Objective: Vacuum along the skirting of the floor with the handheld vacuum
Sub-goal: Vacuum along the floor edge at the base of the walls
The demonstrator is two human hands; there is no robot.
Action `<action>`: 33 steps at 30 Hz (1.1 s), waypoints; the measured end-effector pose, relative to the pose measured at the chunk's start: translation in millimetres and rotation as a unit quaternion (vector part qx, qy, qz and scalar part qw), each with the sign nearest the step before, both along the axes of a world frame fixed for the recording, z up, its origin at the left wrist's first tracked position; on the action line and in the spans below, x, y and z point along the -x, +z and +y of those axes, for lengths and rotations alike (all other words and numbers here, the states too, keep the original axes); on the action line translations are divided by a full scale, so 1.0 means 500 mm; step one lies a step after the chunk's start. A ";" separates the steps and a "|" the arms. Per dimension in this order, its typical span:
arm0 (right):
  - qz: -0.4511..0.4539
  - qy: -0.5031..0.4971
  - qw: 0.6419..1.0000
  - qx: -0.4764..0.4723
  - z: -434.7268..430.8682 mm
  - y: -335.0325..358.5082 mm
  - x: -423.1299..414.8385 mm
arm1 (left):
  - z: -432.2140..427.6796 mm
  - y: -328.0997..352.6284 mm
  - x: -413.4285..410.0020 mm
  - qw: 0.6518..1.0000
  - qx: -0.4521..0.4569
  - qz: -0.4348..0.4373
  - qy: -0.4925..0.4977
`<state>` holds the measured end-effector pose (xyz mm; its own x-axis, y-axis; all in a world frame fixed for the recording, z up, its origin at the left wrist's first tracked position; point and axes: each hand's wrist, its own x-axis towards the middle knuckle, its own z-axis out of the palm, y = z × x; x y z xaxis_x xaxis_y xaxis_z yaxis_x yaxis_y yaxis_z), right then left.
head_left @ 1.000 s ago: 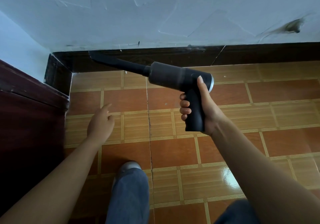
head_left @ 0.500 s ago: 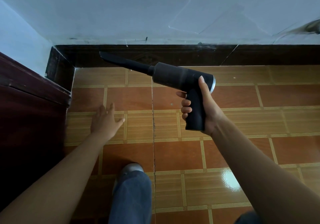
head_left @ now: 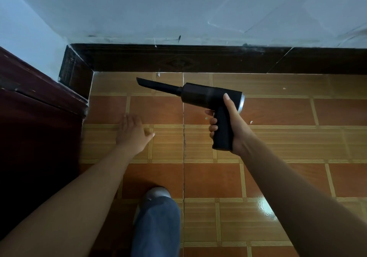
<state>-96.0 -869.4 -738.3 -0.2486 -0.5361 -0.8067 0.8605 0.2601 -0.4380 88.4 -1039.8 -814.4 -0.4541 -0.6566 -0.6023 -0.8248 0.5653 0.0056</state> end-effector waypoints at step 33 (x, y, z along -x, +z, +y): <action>0.040 -0.071 0.996 -0.034 0.010 -0.069 0.025 | -0.009 0.007 0.032 0.993 -0.035 -0.105 -0.050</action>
